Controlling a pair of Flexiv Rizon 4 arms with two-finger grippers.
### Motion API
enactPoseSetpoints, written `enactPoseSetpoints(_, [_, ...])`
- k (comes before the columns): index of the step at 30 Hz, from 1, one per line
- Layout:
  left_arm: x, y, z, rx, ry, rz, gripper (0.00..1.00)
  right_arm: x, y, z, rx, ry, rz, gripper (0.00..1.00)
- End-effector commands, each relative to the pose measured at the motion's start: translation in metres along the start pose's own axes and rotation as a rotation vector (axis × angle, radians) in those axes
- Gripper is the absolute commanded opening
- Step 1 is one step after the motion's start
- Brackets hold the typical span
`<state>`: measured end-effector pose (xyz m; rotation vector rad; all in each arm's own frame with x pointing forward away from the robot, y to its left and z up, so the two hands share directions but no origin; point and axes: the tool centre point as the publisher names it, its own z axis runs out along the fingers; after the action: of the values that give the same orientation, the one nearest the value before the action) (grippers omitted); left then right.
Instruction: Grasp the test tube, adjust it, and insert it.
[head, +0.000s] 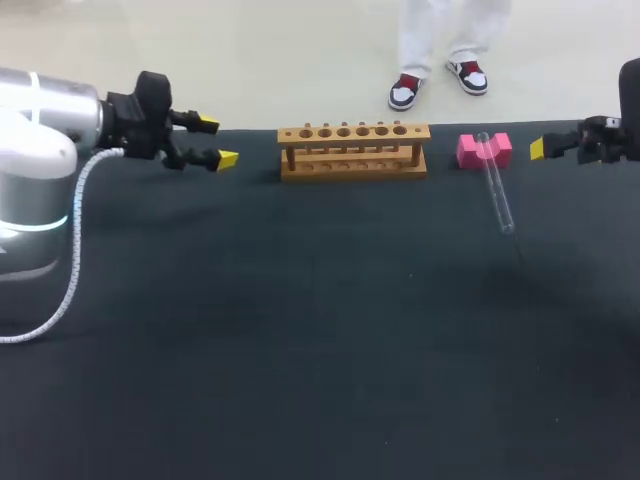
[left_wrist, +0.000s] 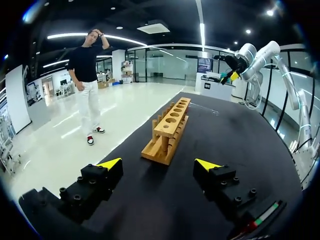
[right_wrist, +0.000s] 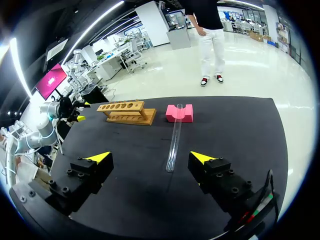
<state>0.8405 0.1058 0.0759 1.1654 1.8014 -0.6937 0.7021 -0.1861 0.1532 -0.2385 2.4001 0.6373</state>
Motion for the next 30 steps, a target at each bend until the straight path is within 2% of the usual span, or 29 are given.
enactPoseSetpoints(1, [0.0017, 0.0057, 0.0108, 0.016, -0.008, 0.008, 1.00, -0.0004, -0.0002, 0.0003, -0.001, 0.000, -0.001, 1.00])
enactPoseSetpoints(14, [0.0015, 0.0042, 0.0100, 0.032, -0.067, 0.030, 1.00, -0.0004, -0.0002, 0.0003, -0.001, 0.000, -0.001, 1.00])
enactPoseSetpoints(30, [0.0011, 0.0006, 0.0051, 0.030, -0.066, 0.016, 1.00, -0.0004, -0.0002, 0.0003, -0.001, 0.000, -0.001, 1.00])
